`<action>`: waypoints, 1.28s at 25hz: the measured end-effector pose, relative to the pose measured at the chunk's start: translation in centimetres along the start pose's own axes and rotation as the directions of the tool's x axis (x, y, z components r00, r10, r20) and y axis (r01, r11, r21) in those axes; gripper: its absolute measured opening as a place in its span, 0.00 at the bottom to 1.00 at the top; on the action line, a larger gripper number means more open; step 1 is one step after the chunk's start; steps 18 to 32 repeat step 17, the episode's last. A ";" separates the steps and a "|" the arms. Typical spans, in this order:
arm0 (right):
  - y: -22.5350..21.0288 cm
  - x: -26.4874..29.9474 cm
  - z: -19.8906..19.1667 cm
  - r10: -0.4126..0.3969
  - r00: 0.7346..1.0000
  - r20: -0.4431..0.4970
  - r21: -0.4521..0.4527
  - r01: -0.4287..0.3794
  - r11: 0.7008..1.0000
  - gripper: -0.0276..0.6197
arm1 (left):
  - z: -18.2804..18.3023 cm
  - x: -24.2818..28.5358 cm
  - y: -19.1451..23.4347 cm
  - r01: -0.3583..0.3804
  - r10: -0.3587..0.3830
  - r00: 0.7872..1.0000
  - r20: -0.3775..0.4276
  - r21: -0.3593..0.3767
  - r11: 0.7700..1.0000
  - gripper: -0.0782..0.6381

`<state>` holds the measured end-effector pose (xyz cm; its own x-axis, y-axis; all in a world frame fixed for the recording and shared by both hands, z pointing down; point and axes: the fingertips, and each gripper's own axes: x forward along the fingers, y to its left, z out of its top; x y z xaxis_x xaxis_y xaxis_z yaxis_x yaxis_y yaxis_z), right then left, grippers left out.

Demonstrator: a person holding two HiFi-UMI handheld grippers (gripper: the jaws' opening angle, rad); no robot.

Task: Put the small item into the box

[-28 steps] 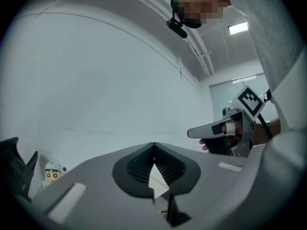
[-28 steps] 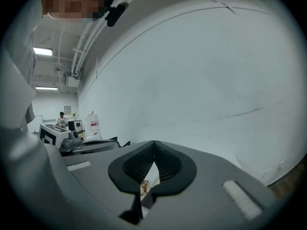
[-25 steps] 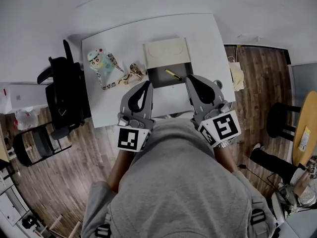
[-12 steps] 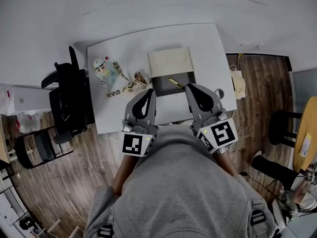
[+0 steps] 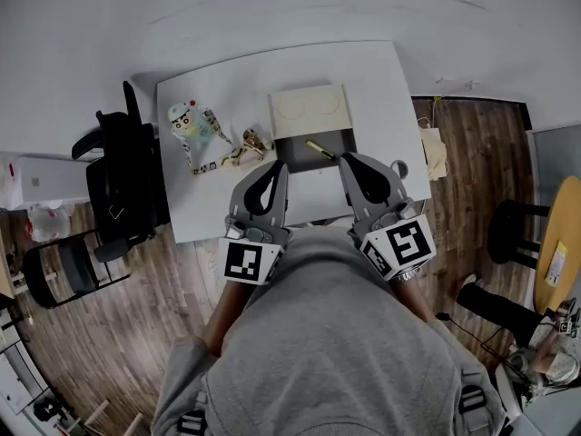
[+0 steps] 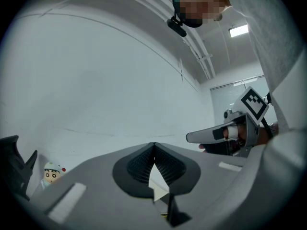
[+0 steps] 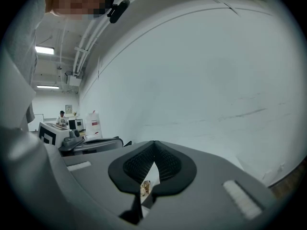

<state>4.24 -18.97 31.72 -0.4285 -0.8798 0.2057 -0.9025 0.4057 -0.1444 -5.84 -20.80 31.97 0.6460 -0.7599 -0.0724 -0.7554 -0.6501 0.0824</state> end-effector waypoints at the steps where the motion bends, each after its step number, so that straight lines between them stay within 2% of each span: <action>1: 0.0 -0.1 0.0 0.001 1.000 -0.001 0.001 -0.001 1.000 0.07 | -0.1 0.0 -0.1 0.002 -0.002 1.000 -0.007 -0.002 1.000 0.11; 5: 0.1 -0.2 -0.2 0.002 1.000 -0.005 -0.004 -0.002 1.000 0.07 | -0.9 -0.2 -0.4 0.008 -0.008 0.999 -0.046 0.001 1.000 0.11; 32: 0.3 -0.8 -0.8 -0.006 1.000 -0.014 0.003 0.006 1.000 0.07 | -1.2 -0.8 -0.8 0.017 -0.016 0.998 -0.059 0.003 1.000 0.11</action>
